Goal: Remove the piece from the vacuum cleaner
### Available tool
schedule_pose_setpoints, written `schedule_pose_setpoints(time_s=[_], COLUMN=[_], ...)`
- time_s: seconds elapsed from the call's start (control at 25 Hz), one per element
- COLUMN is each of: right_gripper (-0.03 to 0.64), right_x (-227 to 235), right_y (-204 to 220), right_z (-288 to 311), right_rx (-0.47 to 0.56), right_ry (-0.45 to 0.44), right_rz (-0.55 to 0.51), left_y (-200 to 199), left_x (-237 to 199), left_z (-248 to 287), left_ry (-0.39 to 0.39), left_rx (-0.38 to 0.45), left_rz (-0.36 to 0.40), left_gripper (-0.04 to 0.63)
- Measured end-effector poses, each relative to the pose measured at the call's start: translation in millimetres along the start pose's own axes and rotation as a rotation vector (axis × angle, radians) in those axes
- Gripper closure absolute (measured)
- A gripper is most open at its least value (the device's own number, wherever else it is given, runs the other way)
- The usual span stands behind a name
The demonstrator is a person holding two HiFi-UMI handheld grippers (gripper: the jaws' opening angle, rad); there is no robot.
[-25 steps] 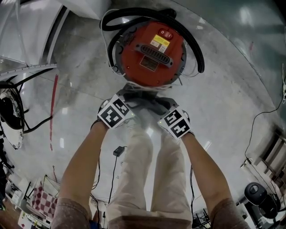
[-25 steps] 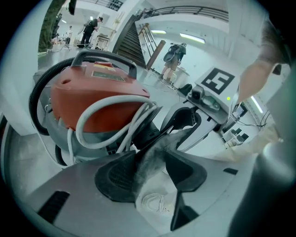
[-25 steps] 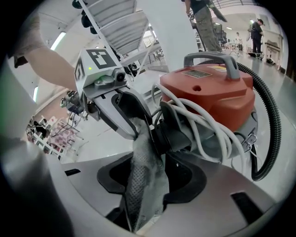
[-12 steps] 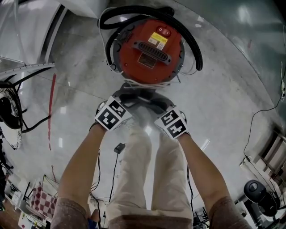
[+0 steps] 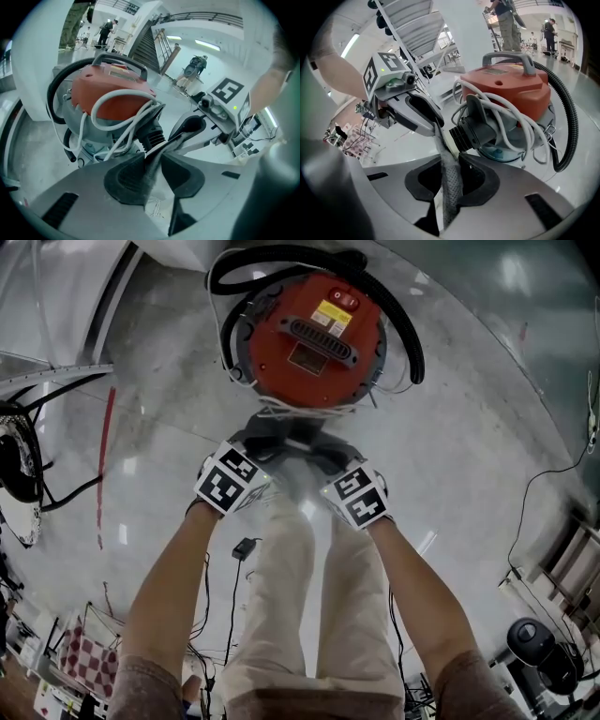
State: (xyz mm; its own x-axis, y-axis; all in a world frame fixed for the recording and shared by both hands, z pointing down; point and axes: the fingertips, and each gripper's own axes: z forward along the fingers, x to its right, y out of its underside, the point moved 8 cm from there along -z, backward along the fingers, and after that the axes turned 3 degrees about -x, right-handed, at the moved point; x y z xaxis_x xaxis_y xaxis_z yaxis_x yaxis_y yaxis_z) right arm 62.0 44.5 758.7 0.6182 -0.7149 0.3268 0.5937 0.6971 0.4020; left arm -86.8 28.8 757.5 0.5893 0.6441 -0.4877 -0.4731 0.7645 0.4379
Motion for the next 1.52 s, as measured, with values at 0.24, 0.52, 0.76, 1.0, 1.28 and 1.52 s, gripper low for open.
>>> schedule_pose_setpoints(time_s=[0.24, 0.52, 0.76, 1.0, 1.28, 1.52], right_gripper=[0.558, 0.558, 0.555, 0.555, 0.555, 0.557], right_x=[-4.6, -8.2, -12.7, -13.6, -15.1, -21.8], right_y=[2.8, 1.3, 7.9, 8.8, 12.0, 8.7], right_z=[0.2, -1.5, -0.7, -0.7, 2.5, -0.6], right_rx=[0.003, 0.023, 0.026, 0.027, 0.030, 0.010], right_ry=[0.007, 0.037, 0.054, 0.063, 0.065, 0.044], right_rz=[0.021, 0.092, 0.126, 0.130, 0.120, 0.133], left_y=[2.1, 3.7, 10.8, 12.4, 15.0, 15.5], left_x=[2.8, 4.1, 10.0, 12.6, 14.0, 12.6], left_z=[-2.7, -5.8, -7.6, -8.8, -9.2, -11.8], left_ry=[-0.013, -0.025, -0.039, -0.062, -0.059, -0.059], left_rx=[-0.004, 0.009, 0.024, 0.039, 0.035, 0.033], left_rz=[-0.019, -0.079, -0.132, -0.155, -0.177, -0.178], left_gripper=[0.488, 0.488, 0.489, 0.489, 0.491, 0.492])
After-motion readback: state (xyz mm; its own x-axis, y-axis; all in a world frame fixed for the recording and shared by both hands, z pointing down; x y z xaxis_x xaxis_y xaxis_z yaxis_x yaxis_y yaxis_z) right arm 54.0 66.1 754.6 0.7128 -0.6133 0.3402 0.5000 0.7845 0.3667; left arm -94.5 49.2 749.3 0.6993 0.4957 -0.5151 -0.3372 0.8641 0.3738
